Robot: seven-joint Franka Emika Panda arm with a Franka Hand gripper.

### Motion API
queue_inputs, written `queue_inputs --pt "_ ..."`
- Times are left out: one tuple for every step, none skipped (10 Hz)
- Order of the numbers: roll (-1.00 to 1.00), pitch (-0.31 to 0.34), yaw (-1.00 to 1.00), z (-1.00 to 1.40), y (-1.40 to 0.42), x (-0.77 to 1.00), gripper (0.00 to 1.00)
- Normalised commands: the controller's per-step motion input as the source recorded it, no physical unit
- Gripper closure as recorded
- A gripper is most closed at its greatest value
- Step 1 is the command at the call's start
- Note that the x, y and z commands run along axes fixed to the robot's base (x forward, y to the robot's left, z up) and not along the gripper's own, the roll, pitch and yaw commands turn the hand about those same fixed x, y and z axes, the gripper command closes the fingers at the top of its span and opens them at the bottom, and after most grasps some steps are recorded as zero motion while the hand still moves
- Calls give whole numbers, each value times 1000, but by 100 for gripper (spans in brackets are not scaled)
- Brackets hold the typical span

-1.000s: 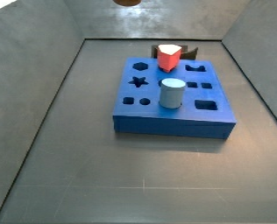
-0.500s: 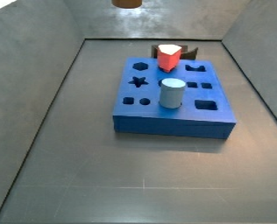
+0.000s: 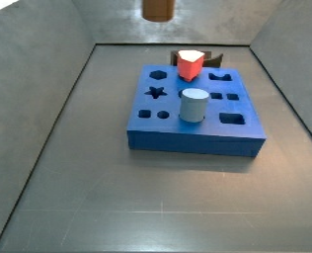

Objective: Pick up the round object. Move up. Place the round object on the fixture. Regrasp the round object. Move to above the board. Insert the round object.
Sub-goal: Insert the round object.

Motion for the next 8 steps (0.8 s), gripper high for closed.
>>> queue_inputs --pt "-414 154 -97 -689 497 697 100" --pt "-443 17 -49 -683 471 540 100" --pt "-400 0 -91 -714 434 483 100" --pt "-406 0 -134 -703 397 449 100" --pt "-409 0 -151 -691 331 406 100" --pt "-331 -60 -166 -757 266 297 100" --pt "-326 -149 -166 -771 211 217 100" --pt "-394 -220 -177 -711 86 100 100"
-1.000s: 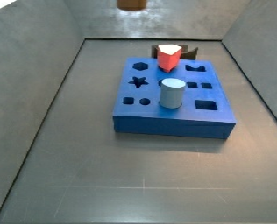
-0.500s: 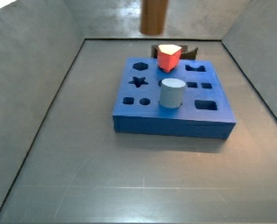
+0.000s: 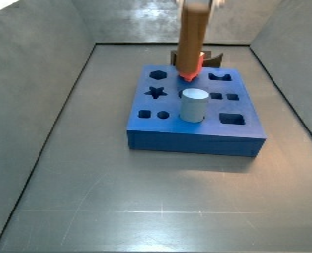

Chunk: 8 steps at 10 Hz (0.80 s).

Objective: Pick up the round object. Move up. Place the round object on the fixture. Regrasp the round object. Move to above the board. Insert the round object.
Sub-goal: Insert the round object.

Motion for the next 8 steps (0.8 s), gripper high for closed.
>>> queue_inputs --pt "-591 -260 -220 -506 83 -3 100" --pt "-431 -243 -151 -326 109 -94 100" --pt "-346 -229 -51 -369 160 -14 100" --pt "-397 -171 -43 -291 143 0 100" --pt "-397 -169 -46 -249 89 0 100" --pt "-369 -123 -54 -189 17 0 100" --pt "-349 -89 -54 -191 11 26 100" --pt "-329 -57 -31 -197 60 54 100"
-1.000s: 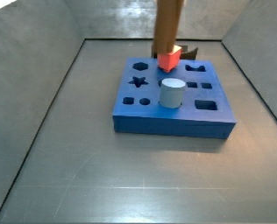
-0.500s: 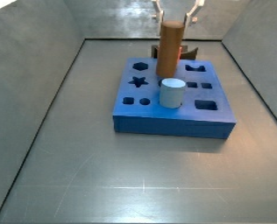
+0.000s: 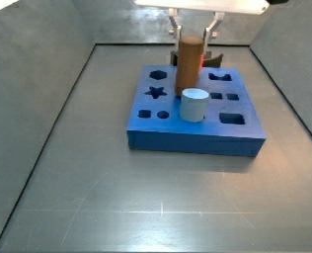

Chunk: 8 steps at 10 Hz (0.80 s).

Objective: Pick up the round object. Move up. Place the round object on the fixture. Regrasp the round object. Move to above the board. Insert the round object.
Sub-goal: Insert the round object.

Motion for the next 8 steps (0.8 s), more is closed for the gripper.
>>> queue_inputs --pt "-286 -63 -29 -200 80 29 100" --pt "-189 -71 -11 -237 120 17 100" --pt "-189 -20 0 -194 51 114 100" --pt "-237 0 0 -163 0 140 100" --pt "-289 0 -20 -151 0 183 100" --pt "-329 0 -20 -160 0 206 100" --pt "-231 -26 -11 -211 0 109 100" --pt "-183 -71 0 -291 0 46 100"
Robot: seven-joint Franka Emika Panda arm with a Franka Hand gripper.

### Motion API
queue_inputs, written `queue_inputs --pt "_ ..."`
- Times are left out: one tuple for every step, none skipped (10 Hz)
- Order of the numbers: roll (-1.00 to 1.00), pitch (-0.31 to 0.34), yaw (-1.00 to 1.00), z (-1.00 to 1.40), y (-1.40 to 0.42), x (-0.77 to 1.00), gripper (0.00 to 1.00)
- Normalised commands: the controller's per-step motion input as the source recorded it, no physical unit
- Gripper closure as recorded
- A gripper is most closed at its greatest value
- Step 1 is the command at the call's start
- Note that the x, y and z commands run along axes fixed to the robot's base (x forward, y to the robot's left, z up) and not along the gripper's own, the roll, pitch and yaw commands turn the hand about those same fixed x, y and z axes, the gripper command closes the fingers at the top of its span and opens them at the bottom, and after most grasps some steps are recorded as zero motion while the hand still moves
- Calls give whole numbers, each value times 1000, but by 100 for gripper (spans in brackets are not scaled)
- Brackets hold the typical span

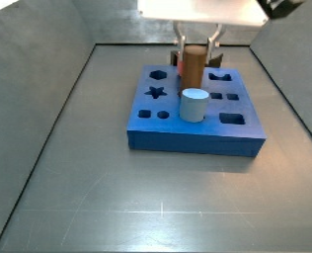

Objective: Pick up the round object. Move up. Place the round object on the fixture. Regrasp the round object. Move to above the board. Insert the round object.
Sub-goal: Insert the round object.

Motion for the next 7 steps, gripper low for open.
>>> queue_inputs --pt "-180 -200 0 -386 0 0 100" --pt "-89 -323 0 -551 0 -74 100" --pt "-23 -317 0 -506 0 -120 100" --pt "0 -277 0 -469 -40 -114 100" --pt "-266 -254 3 -203 0 -43 100" --pt "-220 -269 71 -149 0 -123 100" --pt "0 0 0 0 0 0 100"
